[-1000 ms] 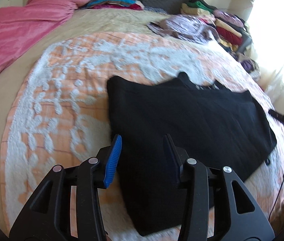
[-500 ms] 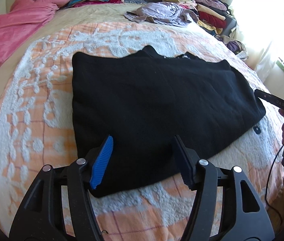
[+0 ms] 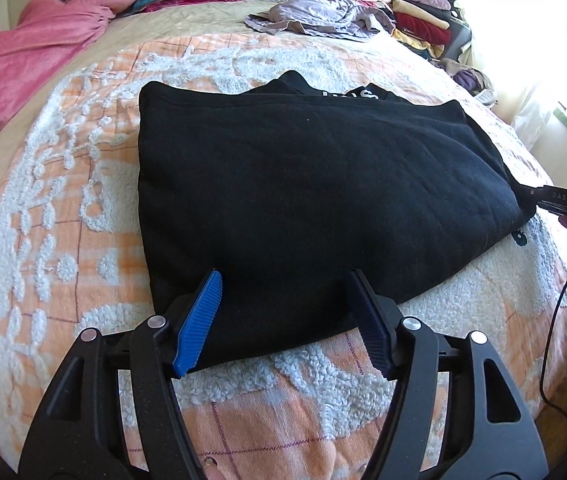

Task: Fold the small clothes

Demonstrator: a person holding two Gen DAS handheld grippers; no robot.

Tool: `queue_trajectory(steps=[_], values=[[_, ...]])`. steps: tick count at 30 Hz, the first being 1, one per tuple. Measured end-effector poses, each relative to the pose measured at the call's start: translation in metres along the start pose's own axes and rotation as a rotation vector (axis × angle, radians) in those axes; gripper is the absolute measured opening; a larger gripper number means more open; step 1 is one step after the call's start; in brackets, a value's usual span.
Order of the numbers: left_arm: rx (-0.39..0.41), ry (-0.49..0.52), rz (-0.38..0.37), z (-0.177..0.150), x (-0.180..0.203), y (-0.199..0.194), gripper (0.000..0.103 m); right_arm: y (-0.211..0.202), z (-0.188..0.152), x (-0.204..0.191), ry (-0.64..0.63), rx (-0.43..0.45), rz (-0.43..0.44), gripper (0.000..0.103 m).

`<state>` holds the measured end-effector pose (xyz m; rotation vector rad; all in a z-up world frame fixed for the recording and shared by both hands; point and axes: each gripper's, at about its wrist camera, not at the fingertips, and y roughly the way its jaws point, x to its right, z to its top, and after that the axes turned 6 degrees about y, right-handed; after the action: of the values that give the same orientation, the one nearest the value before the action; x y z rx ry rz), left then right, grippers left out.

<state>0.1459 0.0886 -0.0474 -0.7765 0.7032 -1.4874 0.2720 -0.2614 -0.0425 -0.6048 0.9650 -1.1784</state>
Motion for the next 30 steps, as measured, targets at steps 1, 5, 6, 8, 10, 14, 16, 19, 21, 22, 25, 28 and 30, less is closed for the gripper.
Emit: queue_trajectory(steps=[1,5,6,8,10,14,16,19,21,22,25,28,30], values=[[0.0,0.001,0.002,0.0,0.001,0.0,0.058,0.0,0.001,0.001,0.003,0.004,-0.011,0.02],[0.002,0.005,0.005,-0.002,0.002,-0.001,0.059,-0.003,0.0,0.005,0.031,0.006,-0.01,0.026],[0.002,0.006,0.005,-0.002,0.003,-0.002,0.06,-0.005,-0.001,0.005,0.033,0.009,-0.01,0.029],[0.003,0.004,0.0,-0.003,0.002,-0.003,0.061,-0.008,-0.003,0.004,0.027,0.013,-0.014,0.034],[0.004,0.003,-0.002,-0.004,0.002,-0.004,0.062,-0.012,-0.006,0.001,0.02,0.012,-0.009,0.048],[0.006,0.003,-0.003,-0.005,0.003,-0.006,0.064,-0.021,-0.013,-0.006,0.007,0.027,0.023,0.062],[0.008,0.003,-0.008,-0.005,0.004,-0.008,0.066,-0.026,-0.015,-0.01,-0.005,0.039,0.026,0.074],[0.009,0.001,-0.014,-0.006,0.005,-0.01,0.067,-0.034,-0.018,-0.014,-0.007,0.068,0.038,0.087],[0.011,0.0,-0.017,-0.006,0.006,-0.012,0.068,-0.039,-0.021,-0.016,-0.01,0.084,0.043,0.093],[0.011,-0.002,-0.02,-0.006,0.006,-0.012,0.069,-0.04,-0.021,-0.016,-0.012,0.089,0.046,0.094],[0.013,-0.006,-0.025,-0.006,0.007,-0.014,0.071,-0.044,-0.023,-0.018,-0.019,0.097,0.053,0.096],[0.014,-0.008,-0.036,-0.005,0.008,-0.016,0.073,-0.045,-0.025,-0.021,-0.028,0.101,0.052,0.098],[0.021,-0.011,-0.044,-0.004,0.008,-0.019,0.077,-0.046,-0.027,-0.024,-0.04,0.108,0.046,0.098]])
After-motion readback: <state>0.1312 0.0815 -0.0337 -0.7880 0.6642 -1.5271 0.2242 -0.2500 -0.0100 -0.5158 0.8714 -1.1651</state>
